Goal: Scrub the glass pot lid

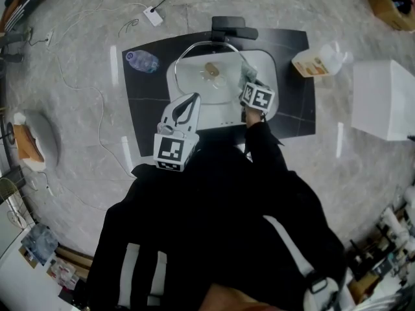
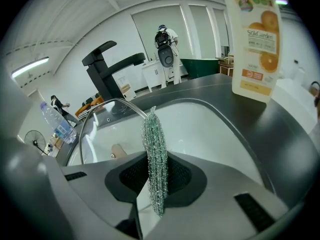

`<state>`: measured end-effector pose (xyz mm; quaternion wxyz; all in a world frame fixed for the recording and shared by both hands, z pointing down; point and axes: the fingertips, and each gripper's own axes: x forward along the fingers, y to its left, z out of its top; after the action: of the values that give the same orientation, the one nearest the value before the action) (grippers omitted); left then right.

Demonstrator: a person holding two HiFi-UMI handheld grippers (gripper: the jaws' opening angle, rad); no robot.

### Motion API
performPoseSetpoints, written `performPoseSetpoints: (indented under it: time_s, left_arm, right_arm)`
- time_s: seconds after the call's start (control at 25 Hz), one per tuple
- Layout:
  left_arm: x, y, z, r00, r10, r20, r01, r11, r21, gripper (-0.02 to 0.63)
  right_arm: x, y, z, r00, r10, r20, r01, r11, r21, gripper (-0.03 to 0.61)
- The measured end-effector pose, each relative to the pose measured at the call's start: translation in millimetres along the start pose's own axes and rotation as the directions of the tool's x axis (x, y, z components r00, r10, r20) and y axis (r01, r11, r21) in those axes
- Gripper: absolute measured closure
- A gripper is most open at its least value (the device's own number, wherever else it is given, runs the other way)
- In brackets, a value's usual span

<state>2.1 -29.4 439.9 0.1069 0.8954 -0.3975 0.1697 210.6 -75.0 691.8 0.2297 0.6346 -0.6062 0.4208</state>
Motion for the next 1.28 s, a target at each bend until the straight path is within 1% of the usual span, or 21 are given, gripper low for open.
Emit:
performPoseSetpoints:
  time_s: [0.24,0.4,0.68,0.96,1.12,1.28]
  left_arm:
    - [-6.1,8.1,4.5,1.0,0.017,0.017,-0.017,1.0,-0.012,0.611]
    - [-9.5,14.3,4.7,0.999,0.032,0.022,-0.031,0.999,-0.016,0.611]
    - [-19.0,27.0,-0.6,0.998,0.062,0.017,-0.062,0.998,-0.026,0.612]
    - [-34.0,46.5,-11.0,0.994,0.11,0.0,-0.109,0.992,-0.058,0.612]
    - [-42.7,53.9,-18.6,0.992,0.122,-0.017,-0.123,0.991,-0.054,0.612]
    - [-49.7,61.2,-26.3,0.989,0.141,-0.032,-0.143,0.987,-0.075,0.612]
  right_arm:
    - [-13.5,11.8,-1.6,0.999,0.031,0.014,-0.031,0.999,0.014,0.512]
    - [-19.9,30.2,-1.4,0.997,0.071,0.021,-0.072,0.997,0.002,0.512]
    - [-13.9,74.5,-25.3,0.989,0.142,-0.032,-0.144,0.988,-0.054,0.512]
    - [-4.0,133.1,-40.6,0.965,0.254,-0.065,-0.26,0.956,-0.136,0.512]
    - [1.1,159.9,-51.9,0.952,0.29,-0.094,-0.302,0.941,-0.154,0.512]
    - [8.7,186.7,-65.8,0.935,0.33,-0.131,-0.349,0.922,-0.169,0.512]
